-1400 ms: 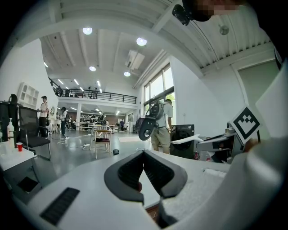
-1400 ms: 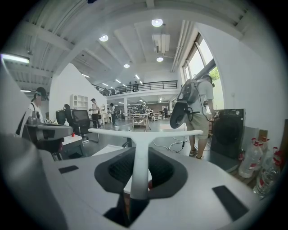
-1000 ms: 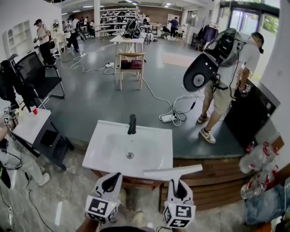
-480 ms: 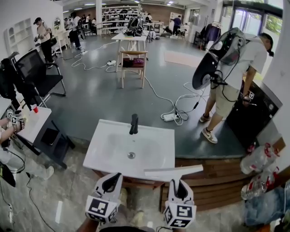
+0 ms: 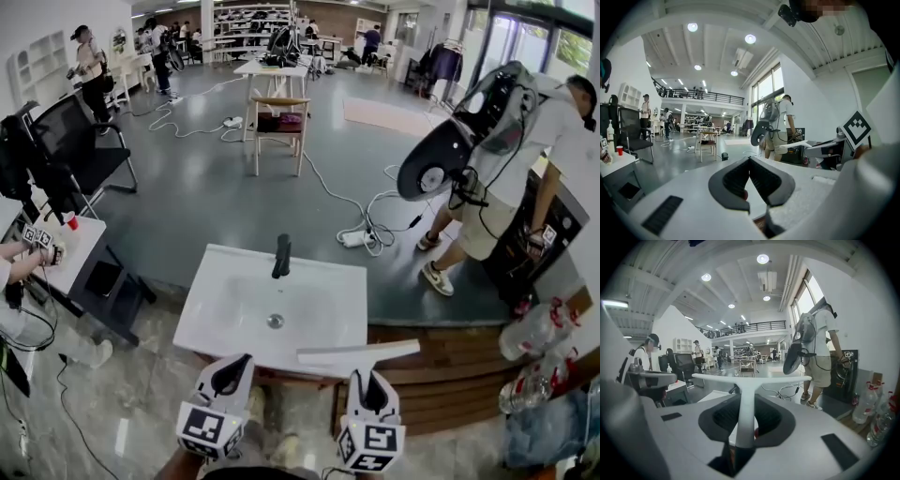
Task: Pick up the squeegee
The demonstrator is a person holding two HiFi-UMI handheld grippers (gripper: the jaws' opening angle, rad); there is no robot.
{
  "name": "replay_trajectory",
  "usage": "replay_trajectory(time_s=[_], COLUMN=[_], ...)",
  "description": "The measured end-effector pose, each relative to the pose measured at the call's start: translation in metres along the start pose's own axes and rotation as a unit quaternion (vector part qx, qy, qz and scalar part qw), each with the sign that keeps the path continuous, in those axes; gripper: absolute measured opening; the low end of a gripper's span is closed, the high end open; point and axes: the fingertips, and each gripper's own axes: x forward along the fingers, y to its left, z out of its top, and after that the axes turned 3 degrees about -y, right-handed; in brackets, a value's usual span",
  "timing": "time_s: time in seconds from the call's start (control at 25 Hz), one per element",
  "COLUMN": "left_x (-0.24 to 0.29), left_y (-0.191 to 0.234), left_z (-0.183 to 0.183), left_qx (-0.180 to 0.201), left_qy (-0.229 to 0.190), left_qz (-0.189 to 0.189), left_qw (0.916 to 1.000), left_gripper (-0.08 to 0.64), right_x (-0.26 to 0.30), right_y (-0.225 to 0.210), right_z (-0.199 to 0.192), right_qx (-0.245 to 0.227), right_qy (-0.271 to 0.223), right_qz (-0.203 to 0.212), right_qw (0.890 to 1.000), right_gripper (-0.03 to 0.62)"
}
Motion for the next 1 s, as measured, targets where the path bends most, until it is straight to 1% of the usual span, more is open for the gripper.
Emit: replay_trajectory(time_s=[0.36, 0.52, 1.0], left_x=[0.001, -0.002, -0.004], left_y=[0.007, 0.011, 0.007], left_z=[0.001, 0.002, 0.002], left_qx=[0.001, -0.01, -0.003], left_qy=[0.002, 0.003, -0.001], left_qz=[-0.003, 0.0, 0.002], left_qw=[1.0, 1.0, 1.0], left_gripper=[0.002, 0.002, 0.002], right_x=[0.005, 0.006, 0.003], right_y=[0.009, 0.016, 0.016], right_z=[0.007, 0.01, 0.009], right_qx=[-0.004, -0.009, -0.015], right_qy=[-0.006, -0.007, -0.006], right_qz=[0.004, 0.007, 0.014], right_qw=[1.0, 1.0, 1.0], right_gripper=[0.077, 0.077, 0.077])
